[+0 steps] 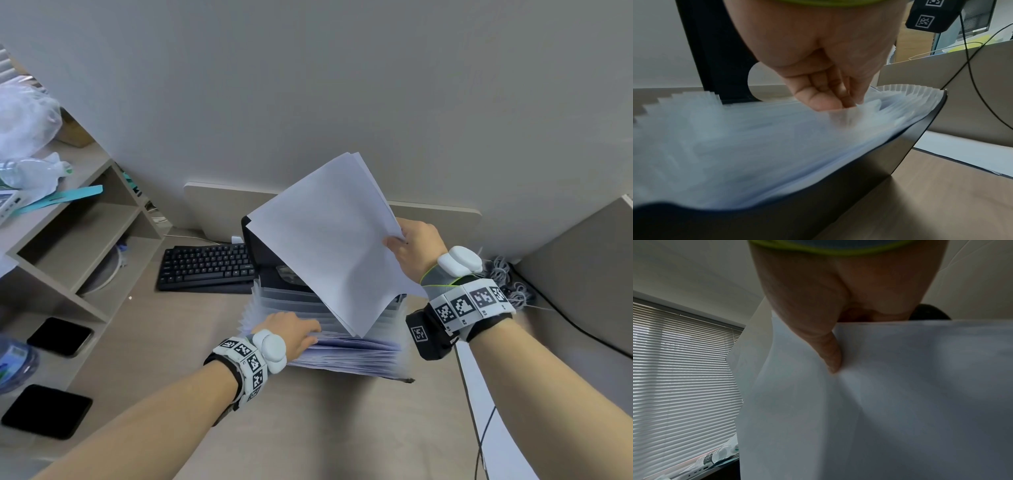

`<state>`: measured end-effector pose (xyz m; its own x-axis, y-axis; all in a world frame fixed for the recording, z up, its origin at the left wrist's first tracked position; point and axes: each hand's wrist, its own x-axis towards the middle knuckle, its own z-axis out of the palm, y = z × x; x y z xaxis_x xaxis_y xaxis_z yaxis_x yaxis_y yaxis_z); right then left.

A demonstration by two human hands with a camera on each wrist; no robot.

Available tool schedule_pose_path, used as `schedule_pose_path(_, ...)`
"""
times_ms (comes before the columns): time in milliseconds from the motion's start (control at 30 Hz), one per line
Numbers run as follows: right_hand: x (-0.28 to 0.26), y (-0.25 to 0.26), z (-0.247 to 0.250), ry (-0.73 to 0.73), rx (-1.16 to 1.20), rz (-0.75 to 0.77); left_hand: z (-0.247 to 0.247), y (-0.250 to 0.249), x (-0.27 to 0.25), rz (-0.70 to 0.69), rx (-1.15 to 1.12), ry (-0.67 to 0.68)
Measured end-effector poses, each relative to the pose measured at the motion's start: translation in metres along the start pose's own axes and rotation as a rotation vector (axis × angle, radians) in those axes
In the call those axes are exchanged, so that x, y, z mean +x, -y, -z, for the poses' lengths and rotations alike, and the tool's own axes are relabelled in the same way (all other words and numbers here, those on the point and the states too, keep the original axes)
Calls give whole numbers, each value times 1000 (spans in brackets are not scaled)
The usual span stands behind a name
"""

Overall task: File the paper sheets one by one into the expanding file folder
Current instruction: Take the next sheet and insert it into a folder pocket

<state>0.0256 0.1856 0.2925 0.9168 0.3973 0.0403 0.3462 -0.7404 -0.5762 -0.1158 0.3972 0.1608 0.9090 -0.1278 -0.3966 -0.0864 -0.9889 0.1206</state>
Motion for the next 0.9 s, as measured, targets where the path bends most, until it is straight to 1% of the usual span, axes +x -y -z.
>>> schedule_pose_path(200, 0, -2, 0, 2, -16, 5, 3, -5, 0, 80, -96, 10)
schedule_pose_path(400, 0, -3, 0, 1, -19, 7, 7, -2, 0, 96, -145, 10)
schedule_pose_path(600, 1, -2, 1, 9, -13, 7, 12, -3, 1, 133, -207, 59)
schedule_pose_path(667, 1, -2, 1, 15, -10, 14, 13, -3, 4, 136, -176, 67)
schedule_pose_path(833, 5, -2, 1, 28, -11, 6, 10, -1, 9, 93, -5, 48)
schedule_pose_path(900, 6, -1, 1, 32, -7, -4, 9, 2, 9, 88, -9, 34)
